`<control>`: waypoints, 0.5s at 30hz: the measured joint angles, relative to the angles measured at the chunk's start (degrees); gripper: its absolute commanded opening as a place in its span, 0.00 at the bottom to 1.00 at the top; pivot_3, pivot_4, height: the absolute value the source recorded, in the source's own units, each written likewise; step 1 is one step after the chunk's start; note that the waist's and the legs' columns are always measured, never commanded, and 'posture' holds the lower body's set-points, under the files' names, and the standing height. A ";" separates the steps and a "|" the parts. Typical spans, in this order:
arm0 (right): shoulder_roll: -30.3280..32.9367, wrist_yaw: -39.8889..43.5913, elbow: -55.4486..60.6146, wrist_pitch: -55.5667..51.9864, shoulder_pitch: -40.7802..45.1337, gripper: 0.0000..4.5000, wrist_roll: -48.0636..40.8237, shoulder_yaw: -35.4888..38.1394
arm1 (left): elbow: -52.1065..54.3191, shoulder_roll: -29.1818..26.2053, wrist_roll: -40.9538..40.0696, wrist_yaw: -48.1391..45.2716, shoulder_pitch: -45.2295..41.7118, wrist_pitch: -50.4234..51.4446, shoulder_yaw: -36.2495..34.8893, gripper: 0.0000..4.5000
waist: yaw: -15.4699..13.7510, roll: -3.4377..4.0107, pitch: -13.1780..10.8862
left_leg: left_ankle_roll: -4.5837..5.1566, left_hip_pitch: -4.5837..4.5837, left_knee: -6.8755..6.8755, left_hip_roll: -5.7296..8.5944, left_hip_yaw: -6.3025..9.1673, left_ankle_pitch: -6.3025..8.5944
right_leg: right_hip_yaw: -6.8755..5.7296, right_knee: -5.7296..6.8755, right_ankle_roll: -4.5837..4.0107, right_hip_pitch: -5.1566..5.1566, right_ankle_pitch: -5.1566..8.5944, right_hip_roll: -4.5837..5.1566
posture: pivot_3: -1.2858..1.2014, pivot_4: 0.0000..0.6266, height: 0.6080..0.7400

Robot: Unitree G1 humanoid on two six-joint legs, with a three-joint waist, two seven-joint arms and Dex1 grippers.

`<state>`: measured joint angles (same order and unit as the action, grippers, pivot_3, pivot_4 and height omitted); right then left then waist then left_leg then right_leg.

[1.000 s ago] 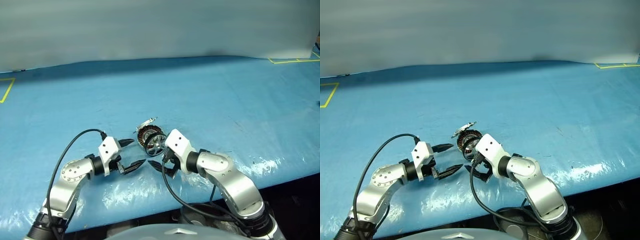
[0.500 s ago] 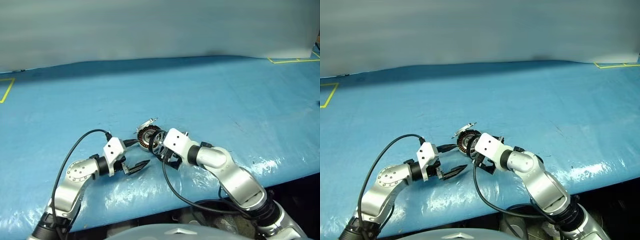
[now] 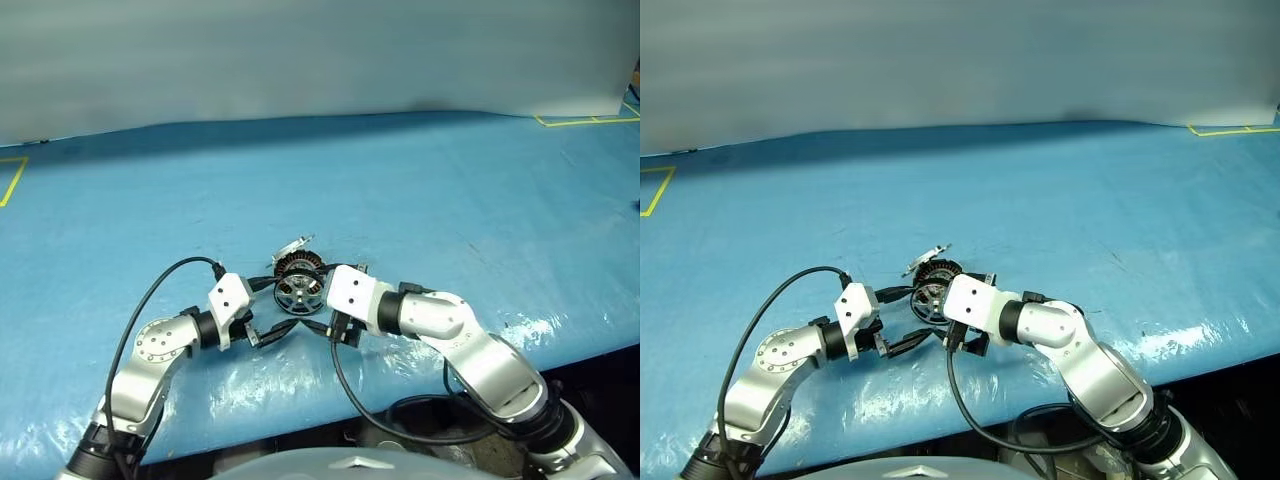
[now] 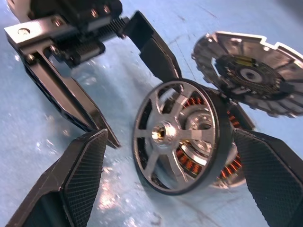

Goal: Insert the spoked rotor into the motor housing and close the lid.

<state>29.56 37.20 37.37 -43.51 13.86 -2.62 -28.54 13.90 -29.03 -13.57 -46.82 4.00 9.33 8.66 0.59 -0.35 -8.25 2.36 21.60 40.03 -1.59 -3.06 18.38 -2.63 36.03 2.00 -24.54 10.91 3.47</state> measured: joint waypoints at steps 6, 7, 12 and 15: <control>-1.19 -1.06 -0.25 -3.32 0.02 0.99 -1.02 0.66 | 0.00 -0.01 0.02 0.09 0.03 0.00 0.00 1.00 | -0.03 0.00 0.00 | 0.00 0.00 0.00 -0.01 -0.01 0.00 | 0.02 -0.01 -0.02 0.01 0.01 0.05 | 0.52 0.24 1.00; -1.18 -1.09 -0.24 -3.44 0.02 0.99 -1.10 0.66 | 0.00 -0.01 0.02 0.08 0.08 0.00 0.00 1.00 | -0.02 0.00 0.00 | 0.00 0.00 0.00 -0.01 -0.01 0.00 | 0.01 -0.01 -0.02 0.00 0.01 0.04 | 0.52 0.24 1.00; 0.86 -0.02 -0.04 -2.90 -0.07 0.99 -1.59 0.35 | 0.00 -0.01 0.02 0.09 0.32 0.01 0.07 1.00 | -0.01 0.00 0.00 | 0.01 0.00 0.00 0.00 -0.01 0.00 | 0.01 -0.01 -0.03 0.00 0.02 0.03 | 0.52 0.24 1.00; 4.18 2.55 1.66 0.57 -0.53 0.99 -2.64 1.74 | 0.00 -0.05 0.00 0.10 0.65 0.03 0.15 1.00 | -0.06 0.00 0.00 | 0.02 0.00 0.00 0.00 -0.01 0.01 | 0.02 -0.03 -0.02 0.01 0.02 0.05 | 0.52 0.24 1.00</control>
<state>33.74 39.75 39.03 -42.94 13.33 -5.26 -26.80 13.90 -29.08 -13.57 -46.72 4.65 9.36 8.81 0.53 -0.35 -8.26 2.39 21.60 40.03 -1.59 -3.07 18.39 -2.61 36.00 1.97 -24.53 10.93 3.52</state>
